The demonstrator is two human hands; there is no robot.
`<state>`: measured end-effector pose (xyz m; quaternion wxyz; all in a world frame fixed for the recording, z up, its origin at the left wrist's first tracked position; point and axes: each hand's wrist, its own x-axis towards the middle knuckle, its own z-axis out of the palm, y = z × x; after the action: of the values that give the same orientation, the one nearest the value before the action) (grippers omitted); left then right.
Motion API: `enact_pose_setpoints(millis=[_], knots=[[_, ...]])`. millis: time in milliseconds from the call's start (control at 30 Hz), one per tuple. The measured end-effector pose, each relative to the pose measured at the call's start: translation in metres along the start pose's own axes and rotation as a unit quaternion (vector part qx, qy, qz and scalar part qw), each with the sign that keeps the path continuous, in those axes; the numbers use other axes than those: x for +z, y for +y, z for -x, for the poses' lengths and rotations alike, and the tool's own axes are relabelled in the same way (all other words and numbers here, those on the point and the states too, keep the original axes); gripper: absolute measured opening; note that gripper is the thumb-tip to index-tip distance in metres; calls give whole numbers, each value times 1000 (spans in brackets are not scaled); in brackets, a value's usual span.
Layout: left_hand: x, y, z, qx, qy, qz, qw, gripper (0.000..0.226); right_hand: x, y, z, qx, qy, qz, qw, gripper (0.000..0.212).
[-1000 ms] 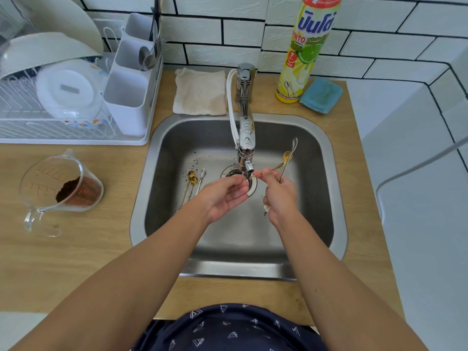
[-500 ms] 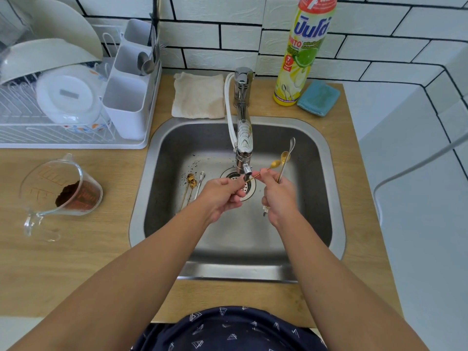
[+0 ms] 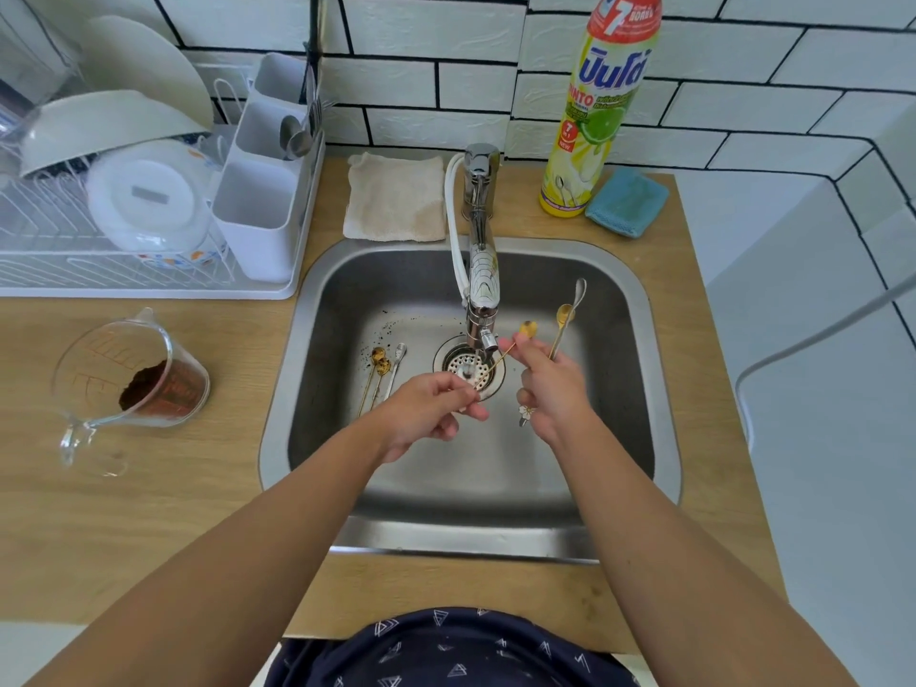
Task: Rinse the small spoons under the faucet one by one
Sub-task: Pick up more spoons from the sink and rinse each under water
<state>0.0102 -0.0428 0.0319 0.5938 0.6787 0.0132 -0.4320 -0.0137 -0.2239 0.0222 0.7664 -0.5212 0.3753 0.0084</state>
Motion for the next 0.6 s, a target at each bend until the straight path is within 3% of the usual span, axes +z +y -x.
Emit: enact_pose_setpoints(millis=[233,433,600], knots=[[1,-5,15,34,44,-9,998,19,25,33,25,69,-99,65,991,15],[-6,-10,22,28,37,-73,996,21,22,17,9,51,-46,2,998,21],[-5,-10,20,38,47,-111,992,23,20,32,24,83,-117,94,985,9]])
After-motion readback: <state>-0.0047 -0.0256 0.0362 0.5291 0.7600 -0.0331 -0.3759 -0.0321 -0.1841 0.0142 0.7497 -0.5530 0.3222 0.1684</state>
